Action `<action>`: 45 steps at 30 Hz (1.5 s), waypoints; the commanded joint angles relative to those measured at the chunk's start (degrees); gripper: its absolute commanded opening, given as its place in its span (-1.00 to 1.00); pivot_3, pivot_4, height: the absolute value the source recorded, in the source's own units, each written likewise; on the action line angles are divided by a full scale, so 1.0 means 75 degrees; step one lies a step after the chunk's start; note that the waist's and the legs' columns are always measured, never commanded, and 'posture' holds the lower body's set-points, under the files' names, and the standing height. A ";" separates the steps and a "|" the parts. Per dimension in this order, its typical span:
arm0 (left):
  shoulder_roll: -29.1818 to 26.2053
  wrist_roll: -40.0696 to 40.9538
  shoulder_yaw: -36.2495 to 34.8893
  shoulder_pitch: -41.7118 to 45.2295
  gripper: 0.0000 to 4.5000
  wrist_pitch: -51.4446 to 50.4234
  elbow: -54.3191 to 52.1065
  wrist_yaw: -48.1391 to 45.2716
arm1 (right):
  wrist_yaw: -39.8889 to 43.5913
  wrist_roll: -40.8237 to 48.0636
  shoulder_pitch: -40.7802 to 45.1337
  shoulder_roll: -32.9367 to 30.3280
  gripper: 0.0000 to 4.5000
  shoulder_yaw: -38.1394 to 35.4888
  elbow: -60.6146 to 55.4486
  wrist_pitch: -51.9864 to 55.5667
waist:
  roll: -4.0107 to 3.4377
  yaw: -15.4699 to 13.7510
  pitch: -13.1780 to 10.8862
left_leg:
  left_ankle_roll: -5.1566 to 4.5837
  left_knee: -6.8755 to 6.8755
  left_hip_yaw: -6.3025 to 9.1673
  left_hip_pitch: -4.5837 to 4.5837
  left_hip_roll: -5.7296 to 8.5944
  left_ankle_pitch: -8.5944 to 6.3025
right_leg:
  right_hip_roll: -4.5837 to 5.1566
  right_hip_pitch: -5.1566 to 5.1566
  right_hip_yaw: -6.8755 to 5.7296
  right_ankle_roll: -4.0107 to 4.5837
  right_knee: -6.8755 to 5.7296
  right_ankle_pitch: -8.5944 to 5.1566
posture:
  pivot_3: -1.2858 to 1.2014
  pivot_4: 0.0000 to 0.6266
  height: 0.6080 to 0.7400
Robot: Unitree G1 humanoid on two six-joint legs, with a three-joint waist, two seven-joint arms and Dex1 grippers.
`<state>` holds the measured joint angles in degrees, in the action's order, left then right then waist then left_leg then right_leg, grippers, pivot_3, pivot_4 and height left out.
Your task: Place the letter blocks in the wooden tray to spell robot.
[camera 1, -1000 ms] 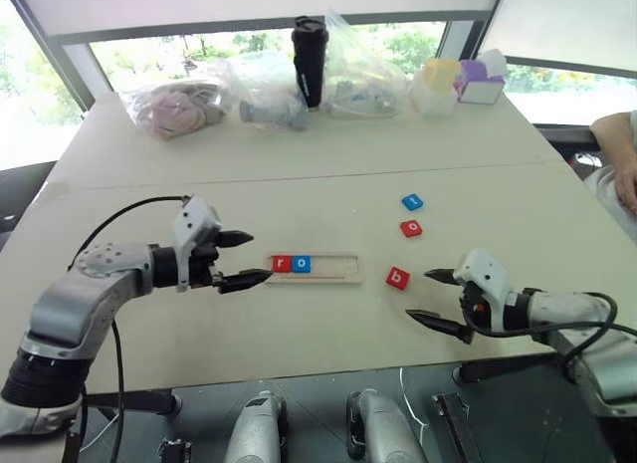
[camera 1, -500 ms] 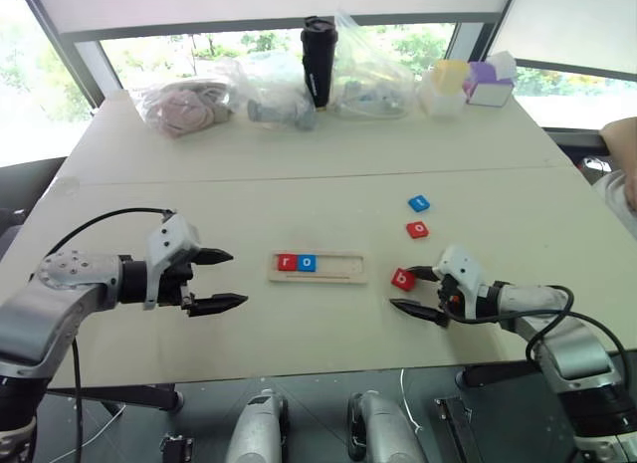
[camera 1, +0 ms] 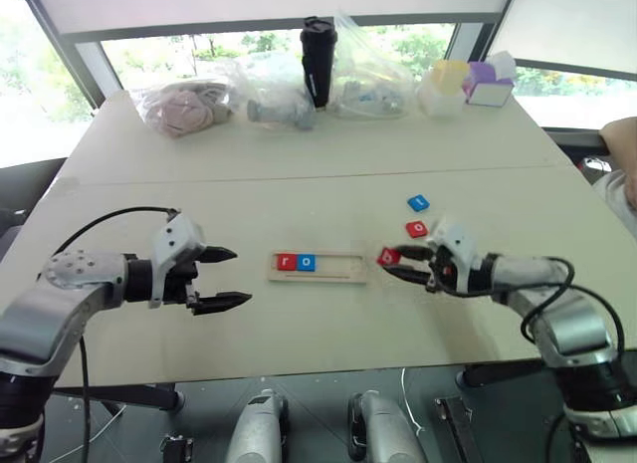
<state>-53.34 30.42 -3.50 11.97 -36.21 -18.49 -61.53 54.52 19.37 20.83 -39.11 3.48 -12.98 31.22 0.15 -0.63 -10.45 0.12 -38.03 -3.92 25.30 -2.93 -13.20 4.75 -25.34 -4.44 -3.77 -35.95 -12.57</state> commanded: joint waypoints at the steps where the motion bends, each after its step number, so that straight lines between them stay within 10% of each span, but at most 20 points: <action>1: 0.0048 -0.0048 0.0011 0.0079 1.00 0.0160 -0.0127 -0.0010 | 0.0218 0.0033 0.0743 0.0398 -0.47 0.0660 0.0165 0.0196 | 0.0000 -0.0002 0.0000 | 0.0000 0.0000 0.0000 0.0001 0.0000 0.0000 | 0.0000 -0.0001 0.0000 0.0018 -0.0002 0.0010 | 0.03 -0.52 1.00; 13: 0.0263 -0.0029 0.0000 -0.0312 1.00 0.0110 -0.0545 0.0329 | 0.1453 -0.1095 0.2556 0.1227 -0.47 0.2360 0.2960 -0.1012 | 0.0000 0.0020 0.0000 | -0.0001 -0.0013 -0.0024 0.0002 0.0002 0.0001 | 0.0003 -0.0003 0.0016 0.0020 -0.0010 0.0016 | 0.03 -0.52 1.00; 43: 0.0560 -0.0040 0.0080 -0.0384 1.00 0.0026 -0.0780 0.0804 | 0.1614 -0.2024 0.3359 0.2297 -0.47 0.2271 0.5225 -0.2228 | 0.0000 0.0059 0.0000 | 0.0002 -0.0013 -0.0036 -0.0007 0.0000 0.0003 | -0.0003 -0.0006 0.0032 0.0003 -0.0025 0.0026 | 0.03 -0.52 1.00; 45: 0.0564 -0.0037 0.0081 -0.0388 1.00 0.0027 -0.0778 0.0810 | 0.1629 -0.2003 0.3365 0.2291 0.15 0.2223 0.5188 -0.2195 | 0.0000 0.0060 0.0000 | 0.0002 -0.0013 -0.0036 -0.0009 0.0000 0.0004 | -0.0004 -0.0005 0.0034 0.0003 -0.0026 0.0027 | 0.03 -0.52 1.00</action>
<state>-49.18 30.03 -2.76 8.69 -36.22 -22.70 -55.65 66.89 4.35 45.00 -21.96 21.58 26.66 14.68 0.14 -0.19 -10.44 0.14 -38.13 -4.20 25.23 -2.93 -13.17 4.72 -25.38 -4.19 -3.74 -36.15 -12.37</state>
